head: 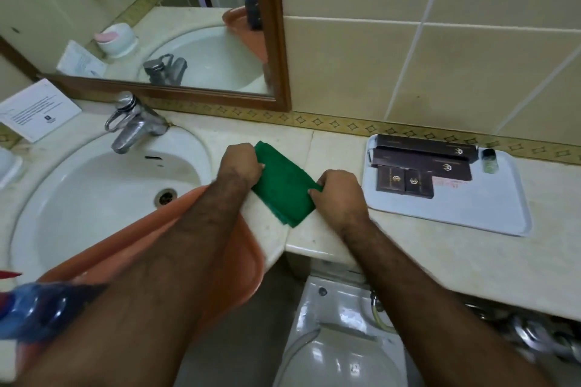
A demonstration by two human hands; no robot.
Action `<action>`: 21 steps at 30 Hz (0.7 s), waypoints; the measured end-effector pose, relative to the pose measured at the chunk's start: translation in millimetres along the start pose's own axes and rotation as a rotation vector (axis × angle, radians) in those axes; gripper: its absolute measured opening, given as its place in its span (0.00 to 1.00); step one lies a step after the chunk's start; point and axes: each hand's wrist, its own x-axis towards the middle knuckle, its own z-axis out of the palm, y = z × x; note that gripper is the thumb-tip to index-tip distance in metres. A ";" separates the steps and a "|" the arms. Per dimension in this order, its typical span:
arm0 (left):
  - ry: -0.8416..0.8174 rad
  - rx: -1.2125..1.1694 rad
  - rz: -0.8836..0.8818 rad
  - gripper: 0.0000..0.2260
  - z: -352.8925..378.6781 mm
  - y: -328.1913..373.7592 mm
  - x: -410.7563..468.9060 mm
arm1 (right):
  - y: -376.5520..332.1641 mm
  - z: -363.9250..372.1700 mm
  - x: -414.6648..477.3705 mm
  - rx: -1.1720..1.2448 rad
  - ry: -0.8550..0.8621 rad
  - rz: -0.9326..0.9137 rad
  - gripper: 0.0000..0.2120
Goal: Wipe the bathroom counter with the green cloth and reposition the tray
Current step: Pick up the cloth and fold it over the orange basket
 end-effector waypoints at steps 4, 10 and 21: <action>-0.007 -0.274 -0.050 0.16 -9.3 -7.1 -0.9 | -16.9 -12.0 -11.2 0.254 0.037 0.079 0.07; 0.143 -0.643 -0.092 0.13 -67.7 -38.1 -39.3 | -58.1 -47.8 -57.0 1.000 -0.174 0.196 0.06; 0.023 -0.238 -0.201 0.16 -54.9 -112.8 -101.2 | -85.5 22.2 -124.2 0.936 -0.487 0.381 0.08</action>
